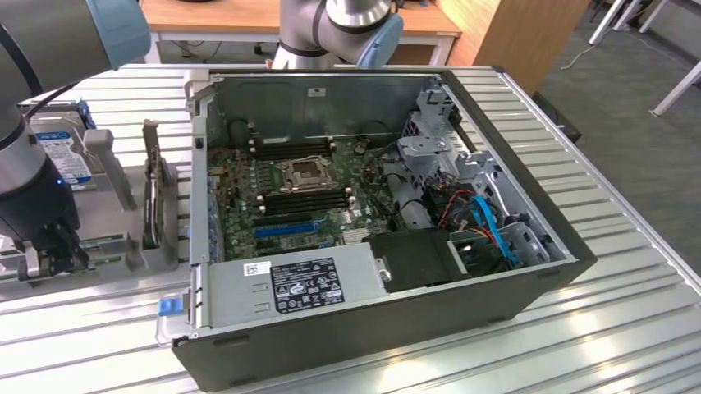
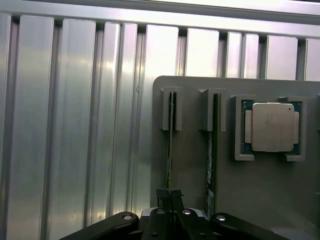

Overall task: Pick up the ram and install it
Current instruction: 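Pick up the ram and move it above insertion slot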

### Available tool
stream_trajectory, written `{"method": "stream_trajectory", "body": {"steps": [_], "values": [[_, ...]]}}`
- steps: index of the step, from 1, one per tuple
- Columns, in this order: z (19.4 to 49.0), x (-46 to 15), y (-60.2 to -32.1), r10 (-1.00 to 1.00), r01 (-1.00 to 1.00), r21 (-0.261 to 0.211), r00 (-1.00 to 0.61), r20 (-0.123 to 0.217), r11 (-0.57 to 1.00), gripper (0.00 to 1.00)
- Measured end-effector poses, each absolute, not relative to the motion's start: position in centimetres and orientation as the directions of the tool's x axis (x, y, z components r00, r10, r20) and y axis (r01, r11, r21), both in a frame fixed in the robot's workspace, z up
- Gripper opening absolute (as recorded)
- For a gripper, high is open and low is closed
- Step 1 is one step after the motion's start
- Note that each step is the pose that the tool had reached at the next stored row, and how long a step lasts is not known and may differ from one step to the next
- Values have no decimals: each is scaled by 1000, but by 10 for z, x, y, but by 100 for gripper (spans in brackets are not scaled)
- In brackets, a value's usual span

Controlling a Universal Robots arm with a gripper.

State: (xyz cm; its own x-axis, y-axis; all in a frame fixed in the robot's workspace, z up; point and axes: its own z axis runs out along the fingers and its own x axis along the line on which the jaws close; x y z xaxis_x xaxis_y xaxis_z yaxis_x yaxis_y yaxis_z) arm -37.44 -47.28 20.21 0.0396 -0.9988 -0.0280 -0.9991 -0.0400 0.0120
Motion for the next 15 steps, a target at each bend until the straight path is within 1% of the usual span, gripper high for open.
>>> {"method": "stream_trajectory", "body": {"steps": [15], "values": [[207, -374, -473, -999, -999, 12, 40, -28, -40, 11]]}}
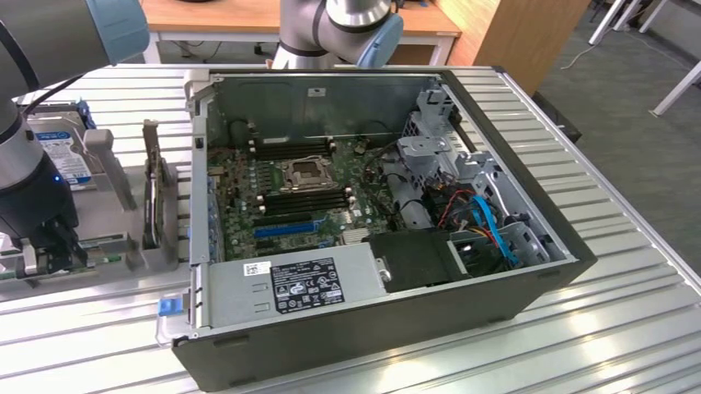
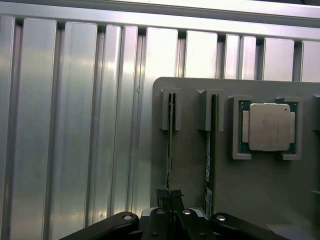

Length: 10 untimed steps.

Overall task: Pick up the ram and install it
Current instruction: 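Pick up the ram and move it above insertion slot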

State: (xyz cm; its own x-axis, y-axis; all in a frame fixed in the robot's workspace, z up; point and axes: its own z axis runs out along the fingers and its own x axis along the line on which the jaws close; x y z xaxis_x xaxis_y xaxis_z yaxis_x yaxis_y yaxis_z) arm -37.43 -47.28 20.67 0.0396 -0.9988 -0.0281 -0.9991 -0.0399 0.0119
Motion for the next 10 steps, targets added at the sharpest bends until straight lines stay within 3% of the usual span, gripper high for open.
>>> {"method": "stream_trajectory", "body": {"steps": [10], "values": [[207, -374, -473, -999, -999, 12, 37, -28, -38, 11]]}}
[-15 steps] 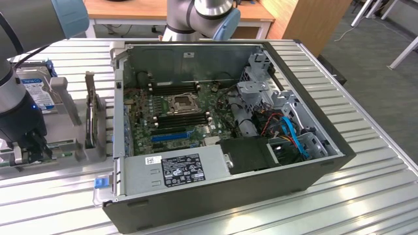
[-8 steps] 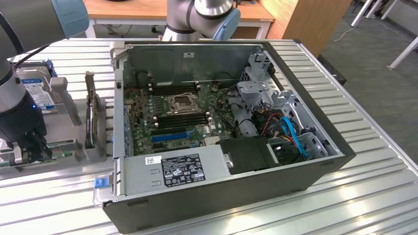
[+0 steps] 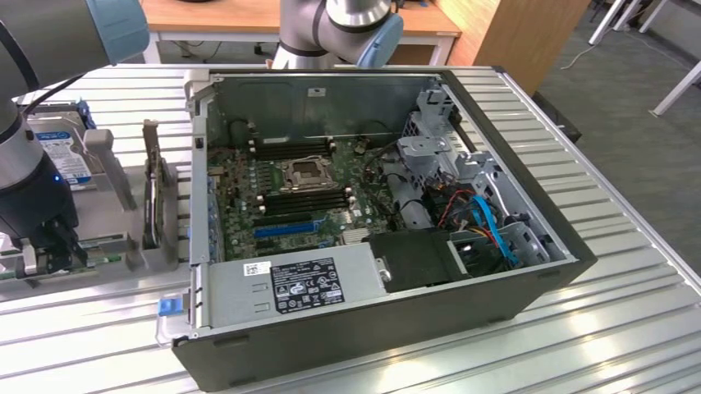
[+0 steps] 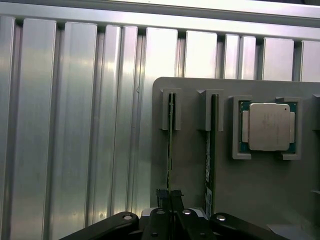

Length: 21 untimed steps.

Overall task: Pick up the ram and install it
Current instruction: 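Pick up the ram and move it above insertion slot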

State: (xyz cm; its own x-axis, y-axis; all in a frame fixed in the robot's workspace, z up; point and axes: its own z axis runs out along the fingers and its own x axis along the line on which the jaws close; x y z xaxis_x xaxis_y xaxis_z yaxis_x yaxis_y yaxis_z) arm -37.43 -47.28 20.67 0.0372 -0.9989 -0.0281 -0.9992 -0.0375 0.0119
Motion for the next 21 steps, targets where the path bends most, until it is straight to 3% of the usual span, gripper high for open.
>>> {"method": "stream_trajectory", "body": {"steps": [21], "values": [[222, -374, -473, -999, -999, 12, 36, -28, -37, 11]]}}
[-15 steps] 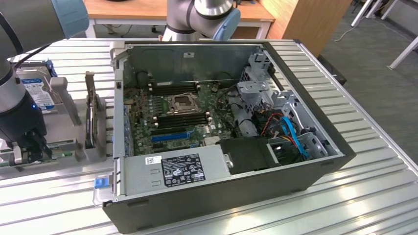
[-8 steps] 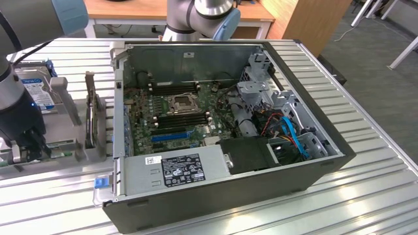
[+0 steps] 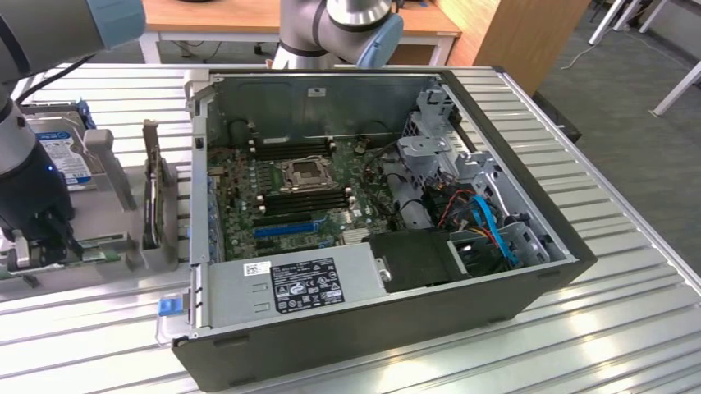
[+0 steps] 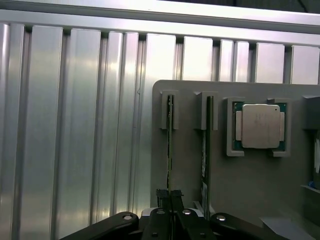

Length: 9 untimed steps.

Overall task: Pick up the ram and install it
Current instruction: 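Pick up the ram and move it above insertion slot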

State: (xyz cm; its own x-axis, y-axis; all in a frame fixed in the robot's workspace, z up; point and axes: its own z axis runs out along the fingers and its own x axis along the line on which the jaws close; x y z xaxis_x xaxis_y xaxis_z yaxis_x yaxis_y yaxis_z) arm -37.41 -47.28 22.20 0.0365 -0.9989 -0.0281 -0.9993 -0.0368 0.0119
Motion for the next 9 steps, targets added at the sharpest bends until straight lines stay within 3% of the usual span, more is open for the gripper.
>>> {"method": "stream_trajectory", "body": {"steps": [9], "values": [[239, -374, -473, -999, -999, 12, 36, -28, -37, 11]]}}
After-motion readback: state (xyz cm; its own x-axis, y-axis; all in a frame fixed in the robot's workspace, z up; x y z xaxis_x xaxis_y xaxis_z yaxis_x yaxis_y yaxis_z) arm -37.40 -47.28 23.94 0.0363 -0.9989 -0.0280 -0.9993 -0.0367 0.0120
